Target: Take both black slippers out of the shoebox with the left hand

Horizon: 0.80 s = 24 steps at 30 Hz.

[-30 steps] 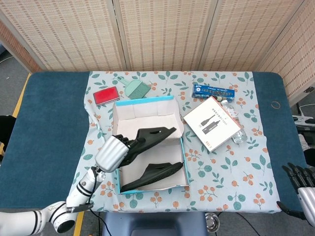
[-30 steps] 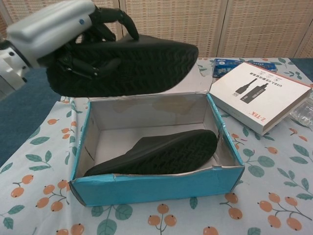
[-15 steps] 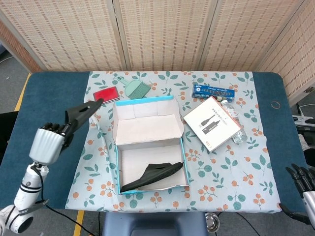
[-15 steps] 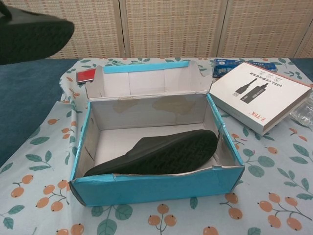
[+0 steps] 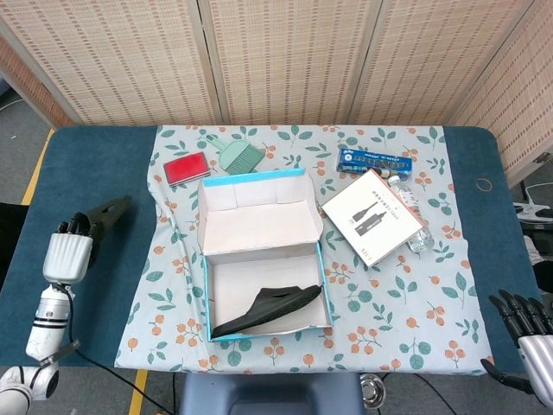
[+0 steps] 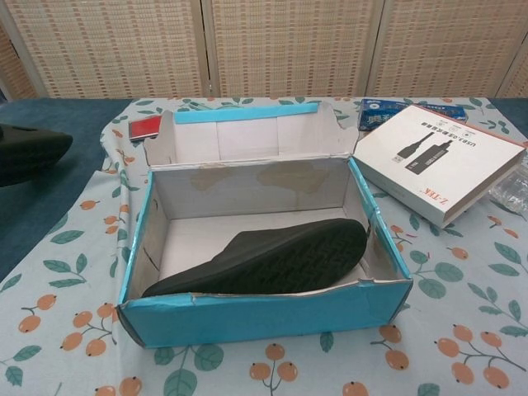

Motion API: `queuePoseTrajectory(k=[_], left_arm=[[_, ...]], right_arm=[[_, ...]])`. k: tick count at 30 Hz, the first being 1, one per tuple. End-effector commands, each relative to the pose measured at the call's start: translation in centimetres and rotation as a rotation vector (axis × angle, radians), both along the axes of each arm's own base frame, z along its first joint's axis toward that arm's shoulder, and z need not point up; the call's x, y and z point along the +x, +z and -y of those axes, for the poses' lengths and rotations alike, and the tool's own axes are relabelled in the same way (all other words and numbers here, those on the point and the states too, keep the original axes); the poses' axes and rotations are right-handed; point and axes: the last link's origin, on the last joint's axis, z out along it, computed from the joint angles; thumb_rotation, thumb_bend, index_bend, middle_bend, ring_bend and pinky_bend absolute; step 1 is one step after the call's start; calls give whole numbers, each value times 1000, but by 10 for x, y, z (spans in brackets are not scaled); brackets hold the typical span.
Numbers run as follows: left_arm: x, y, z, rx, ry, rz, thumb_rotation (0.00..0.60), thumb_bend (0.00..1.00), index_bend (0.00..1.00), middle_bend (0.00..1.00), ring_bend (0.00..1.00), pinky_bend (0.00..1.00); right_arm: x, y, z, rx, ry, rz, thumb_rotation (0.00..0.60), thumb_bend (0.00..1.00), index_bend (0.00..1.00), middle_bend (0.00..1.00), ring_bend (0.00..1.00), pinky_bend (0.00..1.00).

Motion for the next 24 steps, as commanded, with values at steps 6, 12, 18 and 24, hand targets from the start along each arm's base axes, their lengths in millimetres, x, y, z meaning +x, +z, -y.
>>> queuePoseTrajectory(k=[6, 12, 18, 24], left_arm=[[4, -29, 14, -58, 24, 238, 600, 376, 0, 0, 0, 168], [32, -30, 32, -142, -23, 536, 600, 309, 0, 0, 0, 110], [50, -21, 47, -239, 39, 583, 600, 275, 0, 0, 0, 89], [37, -17, 47, -173, 85, 522, 600, 264, 0, 0, 0, 46]], right_arm=[[1, 0, -2, -3, -1, 0, 515, 143, 0, 0, 0, 33], [2, 0, -3, 2, 8, -4, 515, 143, 0, 0, 0, 0], [4, -2, -6, 24, 22, 6, 516, 144, 0, 0, 0, 0], [5, 3, -9, 15, 30, 17, 516, 143, 0, 0, 0, 0]])
